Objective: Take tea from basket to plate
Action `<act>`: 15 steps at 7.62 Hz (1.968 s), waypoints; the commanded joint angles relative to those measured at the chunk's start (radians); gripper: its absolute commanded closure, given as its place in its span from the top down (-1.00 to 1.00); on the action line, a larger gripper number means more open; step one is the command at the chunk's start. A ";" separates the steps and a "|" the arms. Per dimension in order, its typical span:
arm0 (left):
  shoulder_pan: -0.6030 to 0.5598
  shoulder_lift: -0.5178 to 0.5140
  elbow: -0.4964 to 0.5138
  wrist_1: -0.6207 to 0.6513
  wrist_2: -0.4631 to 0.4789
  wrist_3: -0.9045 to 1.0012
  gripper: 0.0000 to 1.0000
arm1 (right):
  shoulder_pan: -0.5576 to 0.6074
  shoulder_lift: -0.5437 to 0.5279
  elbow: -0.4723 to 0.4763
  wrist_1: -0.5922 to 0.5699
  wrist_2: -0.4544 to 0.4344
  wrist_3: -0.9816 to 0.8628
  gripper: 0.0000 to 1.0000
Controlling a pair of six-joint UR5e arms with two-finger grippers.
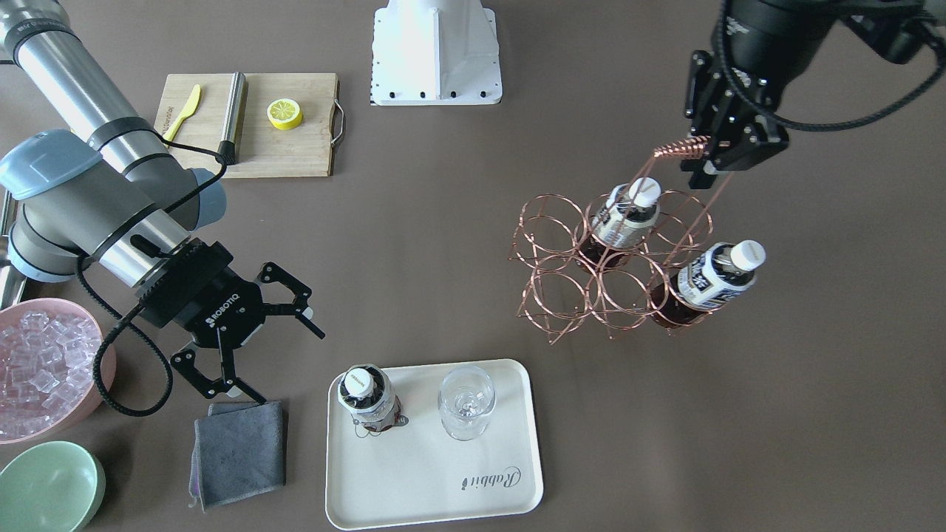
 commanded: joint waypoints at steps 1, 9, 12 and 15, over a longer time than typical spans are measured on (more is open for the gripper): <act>-0.185 0.095 0.115 -0.003 -0.097 0.349 -1.00 | 0.117 -0.055 0.024 -0.204 0.178 0.002 1.00; -0.407 0.110 0.743 -0.452 -0.110 0.596 -1.00 | 0.375 -0.451 0.442 -0.824 0.570 0.103 1.00; -0.398 0.112 0.823 -0.554 -0.104 0.582 -1.00 | 0.410 -0.556 0.576 -1.190 0.555 0.103 1.00; -0.392 0.112 0.823 -0.565 -0.104 0.550 -1.00 | 0.446 -0.733 0.576 -1.205 0.441 0.096 1.00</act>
